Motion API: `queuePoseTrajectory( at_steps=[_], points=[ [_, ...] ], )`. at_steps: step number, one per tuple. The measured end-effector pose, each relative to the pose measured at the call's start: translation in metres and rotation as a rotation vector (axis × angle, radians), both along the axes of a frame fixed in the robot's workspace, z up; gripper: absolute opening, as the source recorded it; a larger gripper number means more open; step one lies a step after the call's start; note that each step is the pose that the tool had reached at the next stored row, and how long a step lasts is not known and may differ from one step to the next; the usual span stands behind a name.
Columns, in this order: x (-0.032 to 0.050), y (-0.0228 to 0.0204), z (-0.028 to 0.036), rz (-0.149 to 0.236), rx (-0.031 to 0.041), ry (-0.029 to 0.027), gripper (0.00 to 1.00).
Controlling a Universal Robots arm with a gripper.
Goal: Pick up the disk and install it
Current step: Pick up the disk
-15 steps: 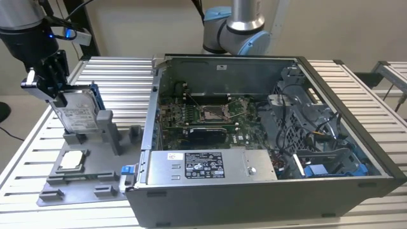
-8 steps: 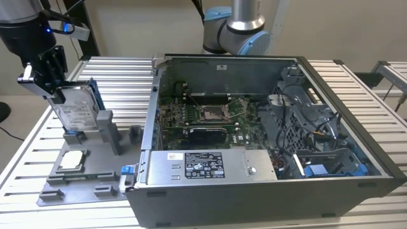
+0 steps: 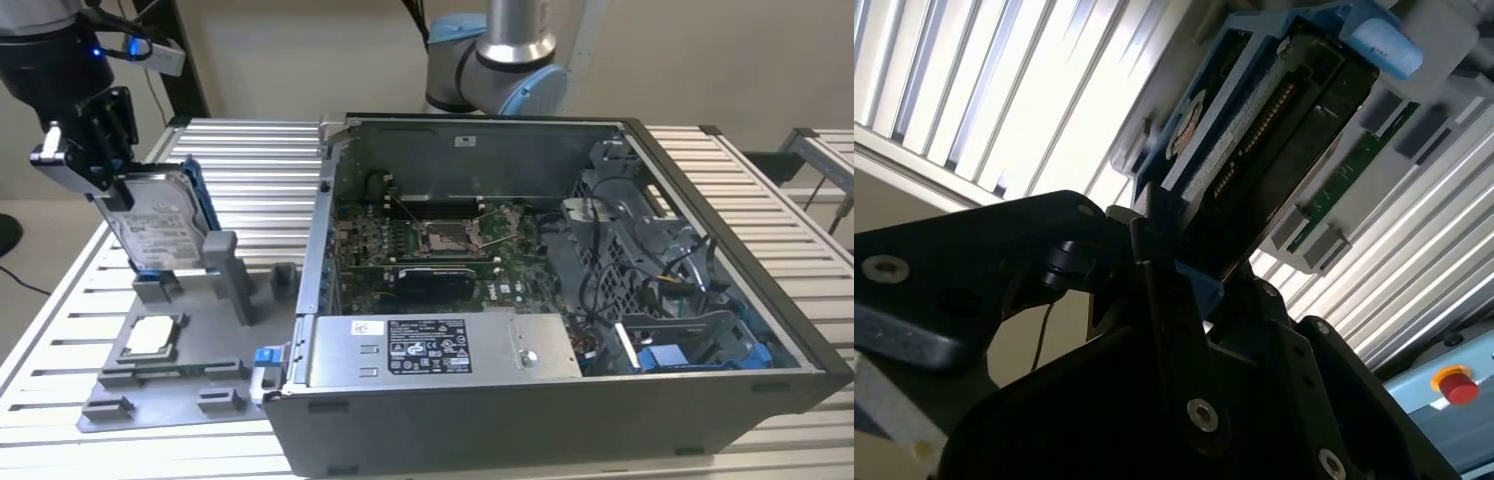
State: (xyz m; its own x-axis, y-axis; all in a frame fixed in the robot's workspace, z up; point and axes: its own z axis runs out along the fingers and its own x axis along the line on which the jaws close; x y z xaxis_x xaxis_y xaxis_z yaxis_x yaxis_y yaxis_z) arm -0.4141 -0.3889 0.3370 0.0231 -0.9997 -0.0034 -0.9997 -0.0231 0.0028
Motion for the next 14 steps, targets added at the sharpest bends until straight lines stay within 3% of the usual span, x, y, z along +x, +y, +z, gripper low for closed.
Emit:
queuePoseTrajectory(
  at_steps=[6, 14],
  points=[
    [0.0000, 0.0000, 0.0089, 0.000, 0.0000, 0.0001, 0.00],
    [0.0000, 0.0000, 0.0151, 0.000, -0.0001, 0.0001, 0.00]
  ],
)
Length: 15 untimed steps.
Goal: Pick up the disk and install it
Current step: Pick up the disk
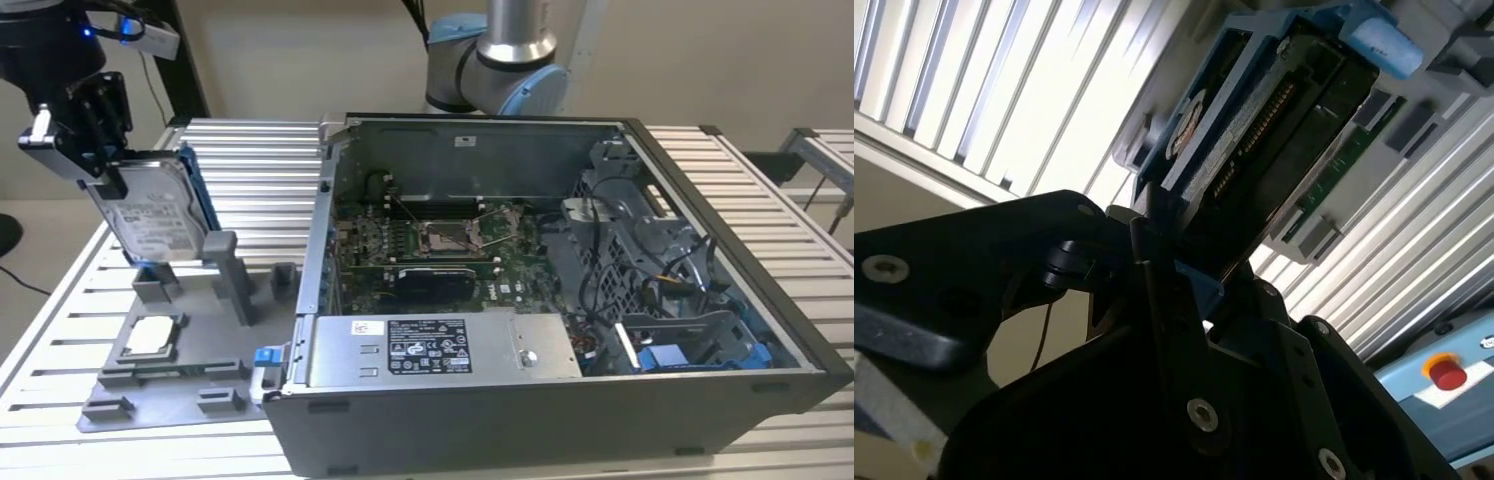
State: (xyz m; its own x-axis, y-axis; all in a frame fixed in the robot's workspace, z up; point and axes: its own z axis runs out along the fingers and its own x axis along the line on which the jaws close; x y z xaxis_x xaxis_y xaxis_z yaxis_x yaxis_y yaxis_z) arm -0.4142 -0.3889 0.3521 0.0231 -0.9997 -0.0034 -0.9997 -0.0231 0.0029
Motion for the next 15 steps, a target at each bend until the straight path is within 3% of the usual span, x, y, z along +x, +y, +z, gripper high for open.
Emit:
queuePoseTrajectory(
  at_steps=[15],
  points=[
    [0.0000, 0.0000, 0.0160, 0.000, -0.0004, -0.0001, 0.00]
  ],
)
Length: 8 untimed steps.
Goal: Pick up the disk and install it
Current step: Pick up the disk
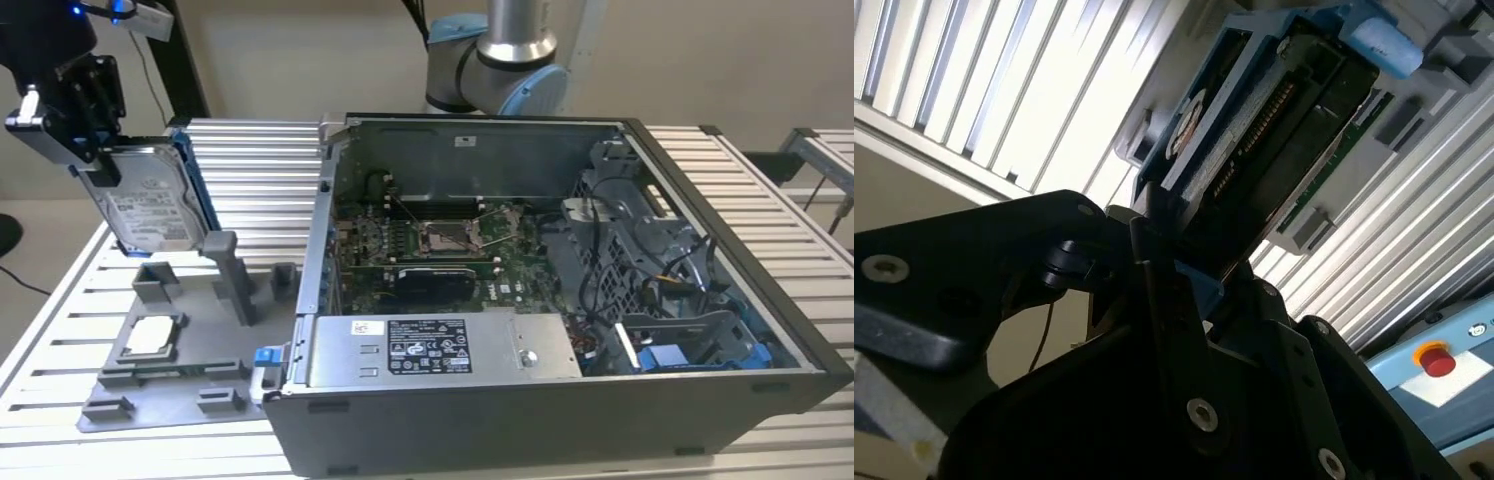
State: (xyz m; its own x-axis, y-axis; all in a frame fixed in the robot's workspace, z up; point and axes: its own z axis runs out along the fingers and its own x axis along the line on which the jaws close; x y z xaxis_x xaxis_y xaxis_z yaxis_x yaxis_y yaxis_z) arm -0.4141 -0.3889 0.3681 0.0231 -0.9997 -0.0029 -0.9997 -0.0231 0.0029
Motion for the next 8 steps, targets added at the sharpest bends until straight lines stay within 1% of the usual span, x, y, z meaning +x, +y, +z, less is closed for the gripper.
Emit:
queuePoseTrajectory(
  at_steps=[8],
  points=[
    [0.0000, 0.0000, 0.0081, 0.000, -0.0006, 0.0000, 0.00]
  ],
)
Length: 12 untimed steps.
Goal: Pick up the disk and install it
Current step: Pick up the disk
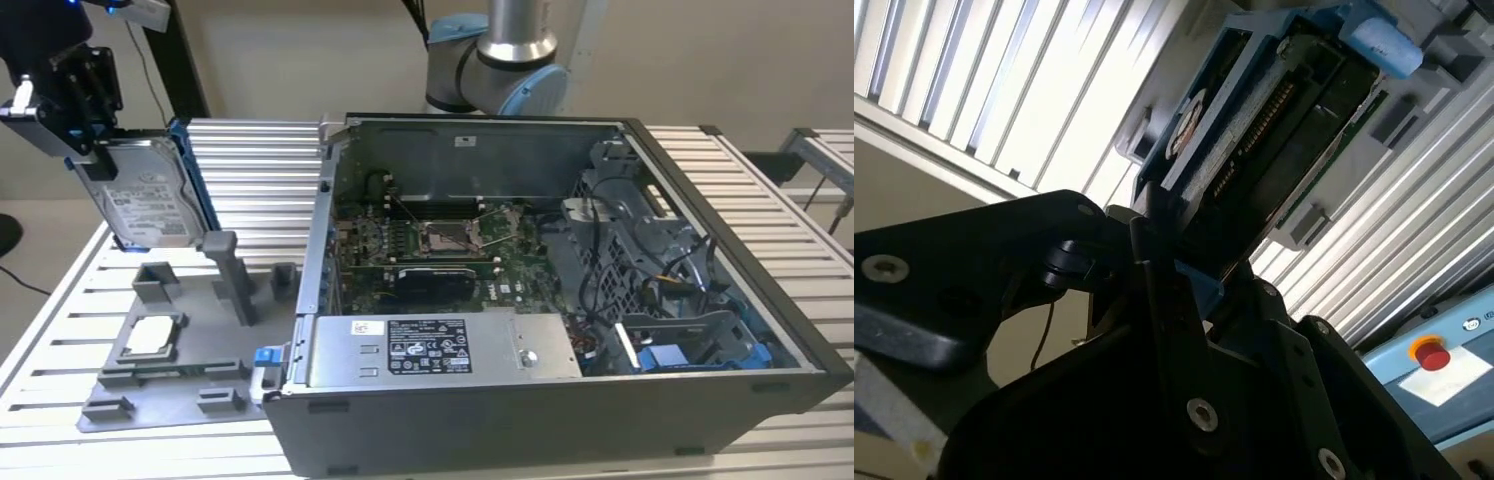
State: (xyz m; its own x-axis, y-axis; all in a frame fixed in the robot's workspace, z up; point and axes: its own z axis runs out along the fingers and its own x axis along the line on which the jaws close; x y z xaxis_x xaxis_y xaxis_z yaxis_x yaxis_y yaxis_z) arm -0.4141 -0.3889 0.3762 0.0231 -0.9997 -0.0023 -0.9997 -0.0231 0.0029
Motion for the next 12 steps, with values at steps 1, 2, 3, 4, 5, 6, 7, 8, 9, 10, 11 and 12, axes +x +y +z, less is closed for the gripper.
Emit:
queuePoseTrajectory(
  at_steps=[1, 2, 3, 4, 5, 6, 7, 8, 9, 10, 11, 12],
  points=[
    [0.0000, 0.0000, 0.0011, 0.000, -0.0001, 0.0000, 0.00],
    [0.0000, 0.0000, 0.0021, 0.000, -0.0001, -0.0001, 0.00],
    [0.0000, 0.0000, 0.0033, 0.000, -0.0002, 0.0000, 0.00],
    [0.0000, 0.0000, 0.0043, 0.000, -0.0003, 0.0000, 0.00],
    [0.0000, 0.0000, 0.0054, 0.000, -0.0004, 0.0000, 0.00],
    [0.0000, 0.0000, 0.0064, 0.000, -0.0004, 0.0000, 0.00],
    [0.0000, 0.0000, 0.0076, 0.000, -0.0006, 0.0000, 0.00],
    [0.0000, 0.0000, 0.0087, 0.000, -0.0007, -0.0001, 0.00],
    [0.0000, 0.0000, 0.0099, 0.000, -0.0008, -0.0001, 0.00],
    [0.0000, 0.0000, 0.0110, 0.000, -0.0010, 0.0001, 0.00],
    [0.0000, 0.0000, 0.0120, 0.000, -0.0011, -0.0001, 0.00],
    [0.0000, 0.0000, 0.0131, 0.000, -0.0012, 0.0000, 0.00]
  ],
)
